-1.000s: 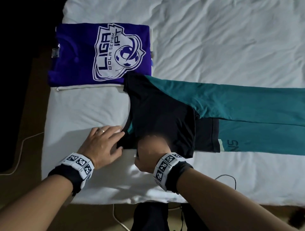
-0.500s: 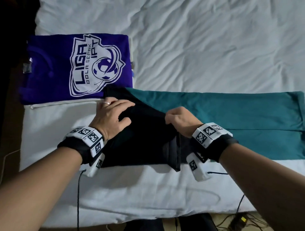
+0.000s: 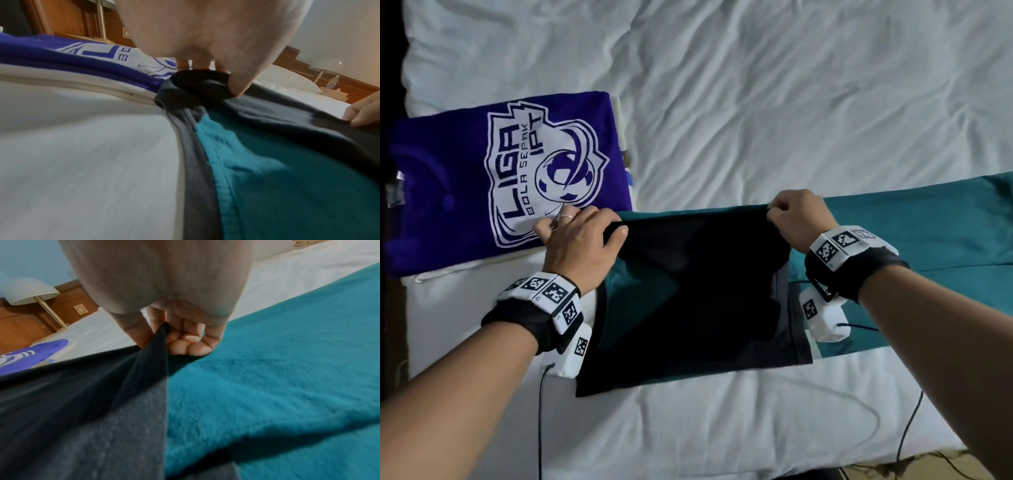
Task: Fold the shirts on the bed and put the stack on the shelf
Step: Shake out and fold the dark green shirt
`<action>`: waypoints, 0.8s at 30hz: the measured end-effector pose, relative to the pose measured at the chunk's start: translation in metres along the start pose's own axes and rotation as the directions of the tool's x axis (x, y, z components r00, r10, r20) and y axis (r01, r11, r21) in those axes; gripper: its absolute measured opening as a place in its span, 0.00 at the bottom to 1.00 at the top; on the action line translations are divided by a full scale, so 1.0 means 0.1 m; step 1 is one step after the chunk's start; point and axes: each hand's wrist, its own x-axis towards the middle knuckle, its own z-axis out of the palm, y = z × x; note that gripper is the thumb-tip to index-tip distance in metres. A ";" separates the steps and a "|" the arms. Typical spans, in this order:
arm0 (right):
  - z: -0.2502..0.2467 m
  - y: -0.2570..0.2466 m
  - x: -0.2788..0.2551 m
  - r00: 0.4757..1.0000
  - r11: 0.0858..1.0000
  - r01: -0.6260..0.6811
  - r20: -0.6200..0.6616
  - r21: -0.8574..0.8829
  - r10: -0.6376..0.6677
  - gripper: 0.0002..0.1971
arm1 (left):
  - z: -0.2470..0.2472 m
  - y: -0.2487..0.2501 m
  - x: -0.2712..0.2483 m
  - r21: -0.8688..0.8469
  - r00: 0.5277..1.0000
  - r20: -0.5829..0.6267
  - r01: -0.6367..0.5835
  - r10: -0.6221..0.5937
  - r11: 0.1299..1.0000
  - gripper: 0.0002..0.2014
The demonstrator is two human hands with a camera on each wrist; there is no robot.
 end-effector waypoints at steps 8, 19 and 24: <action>0.08 0.05 0.09 0.995 0.996 0.025 -0.102 0.084 -0.016 0.03 | 0.01 0.08 0.07 0.021 0.994 -0.086 0.073 -0.071 0.997 0.08; 0.56 0.02 -0.52 0.811 0.785 0.409 -0.209 -0.465 -0.546 0.27 | 0.18 0.55 -0.23 0.120 0.950 -0.042 -0.304 0.311 0.945 0.31; 0.69 0.41 -0.71 0.863 0.610 0.470 0.186 -0.639 -0.470 0.42 | 0.46 0.56 -0.36 0.158 0.975 0.188 -0.145 0.115 0.977 0.50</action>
